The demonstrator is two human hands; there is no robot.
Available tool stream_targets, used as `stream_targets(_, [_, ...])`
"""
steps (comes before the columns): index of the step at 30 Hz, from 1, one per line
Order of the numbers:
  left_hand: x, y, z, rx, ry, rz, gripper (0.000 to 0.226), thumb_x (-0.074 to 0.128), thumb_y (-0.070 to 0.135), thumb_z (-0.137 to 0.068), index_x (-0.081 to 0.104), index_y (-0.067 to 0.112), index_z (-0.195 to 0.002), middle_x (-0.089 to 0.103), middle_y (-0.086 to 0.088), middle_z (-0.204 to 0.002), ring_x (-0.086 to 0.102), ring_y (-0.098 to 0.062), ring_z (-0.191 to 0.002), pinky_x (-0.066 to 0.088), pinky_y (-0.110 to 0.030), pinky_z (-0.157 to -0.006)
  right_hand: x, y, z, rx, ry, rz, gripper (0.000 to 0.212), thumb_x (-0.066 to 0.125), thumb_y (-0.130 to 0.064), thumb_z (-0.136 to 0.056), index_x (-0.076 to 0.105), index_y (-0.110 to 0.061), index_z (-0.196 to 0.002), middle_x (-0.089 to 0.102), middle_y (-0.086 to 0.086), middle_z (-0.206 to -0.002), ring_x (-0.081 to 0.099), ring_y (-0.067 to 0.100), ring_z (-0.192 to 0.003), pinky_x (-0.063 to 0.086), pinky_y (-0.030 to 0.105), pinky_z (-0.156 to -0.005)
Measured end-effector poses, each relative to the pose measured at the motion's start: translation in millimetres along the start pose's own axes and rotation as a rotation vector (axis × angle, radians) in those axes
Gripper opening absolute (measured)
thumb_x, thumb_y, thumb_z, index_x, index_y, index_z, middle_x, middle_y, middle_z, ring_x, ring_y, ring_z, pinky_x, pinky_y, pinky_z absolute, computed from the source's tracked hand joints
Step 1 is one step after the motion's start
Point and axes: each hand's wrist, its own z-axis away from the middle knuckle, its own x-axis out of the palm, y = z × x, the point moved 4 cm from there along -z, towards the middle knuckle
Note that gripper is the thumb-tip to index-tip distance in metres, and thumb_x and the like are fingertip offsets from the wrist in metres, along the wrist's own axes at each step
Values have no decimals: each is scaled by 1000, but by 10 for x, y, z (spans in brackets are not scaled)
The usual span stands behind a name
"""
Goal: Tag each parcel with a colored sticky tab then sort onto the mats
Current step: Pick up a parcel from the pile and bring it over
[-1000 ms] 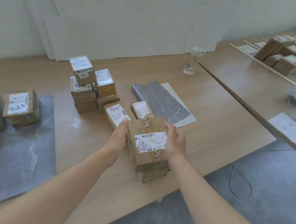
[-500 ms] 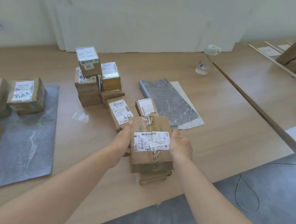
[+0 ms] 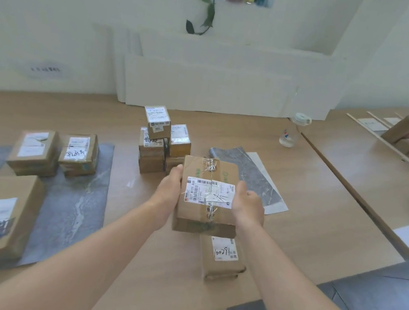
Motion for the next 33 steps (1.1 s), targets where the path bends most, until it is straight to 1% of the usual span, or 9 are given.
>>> stream_targets(6, [-637, 333, 307, 101, 5, 71, 48, 32, 47, -104, 70, 21, -90, 74, -4, -94, 63, -18, -84, 45, -31, -73, 135, -578, 476, -98, 28, -55, 39, 36, -44, -95, 37, -17, -66, 42, 0, -67, 40, 20, -62, 30, 35, -58])
stream_targets(10, [-1168, 483, 537, 172, 28, 83, 46, 33, 46, -104, 68, 23, -84, 70, -3, -86, 61, -19, -80, 45, -31, -71, 404, -850, 880, -148, -1, -54, 42, 34, -47, -96, 45, -16, -69, 52, 2, -72, 46, 21, -66, 36, 36, -63])
stream_targets(14, [-1745, 480, 762, 198, 57, 97, 42, 30, 42, -105, 61, 24, -84, 65, -8, -94, 55, -23, -87, 43, -29, -67, 759, -1039, 1370, -164, -61, -71, 56, 30, -54, -89, 64, -10, -90, 70, 7, -90, 62, 24, -79, 47, 37, -71])
stream_targets(18, [-2372, 363, 966, 212, 140, 152, 44, 32, 43, -105, 68, 24, -87, 74, 1, -76, 65, -18, -80, 52, -32, -79, 1141, -1148, 1888, -197, -134, -88, 54, 31, -56, -88, 65, -15, -95, 68, 5, -93, 63, 23, -87, 52, 41, -83])
stream_targets(20, [-2692, 277, 1075, 204, 186, 173, 45, 33, 42, -104, 68, 23, -83, 72, 6, -64, 65, -16, -74, 52, -32, -78, 1341, -1199, 2120, -222, -169, -79, 51, 32, -57, -90, 64, -16, -94, 68, 4, -92, 63, 23, -88, 52, 44, -84])
stream_targets(26, [-3568, 31, 1489, 202, 306, 211, 47, 33, 43, -102, 69, 21, -82, 72, 4, -70, 63, -18, -76, 49, -32, -74, 1969, -1354, 2769, -294, -294, -46, 51, 34, -53, -92, 64, -12, -93, 67, 7, -92, 62, 26, -87, 53, 45, -84])
stream_targets(28, [-3808, -34, 1624, 191, 365, 232, 45, 32, 41, -103, 67, 21, -83, 71, 3, -72, 62, -16, -72, 47, -30, -68, 2177, -1374, 2972, -312, -353, -43, 54, 33, -54, -89, 63, -9, -88, 68, 8, -89, 63, 27, -83, 52, 42, -77])
stream_targets(30, [-4019, -101, 1744, 180, 419, 238, 43, 31, 40, -104, 63, 22, -80, 68, 1, -77, 59, -17, -74, 45, -30, -65, 2370, -1384, 3137, -343, -403, -42, 47, 35, -52, -93, 53, -12, -77, 61, 5, -79, 54, 24, -71, 42, 38, -64])
stream_targets(33, [-4311, -236, 1935, 159, 508, 250, 40, 32, 40, -102, 58, 24, -76, 64, -2, -78, 57, -18, -74, 44, -31, -66, 2615, -1398, 3381, -343, -492, -46, 45, 35, -53, -96, 47, -16, -74, 53, 4, -75, 47, 21, -67, 36, 36, -61])
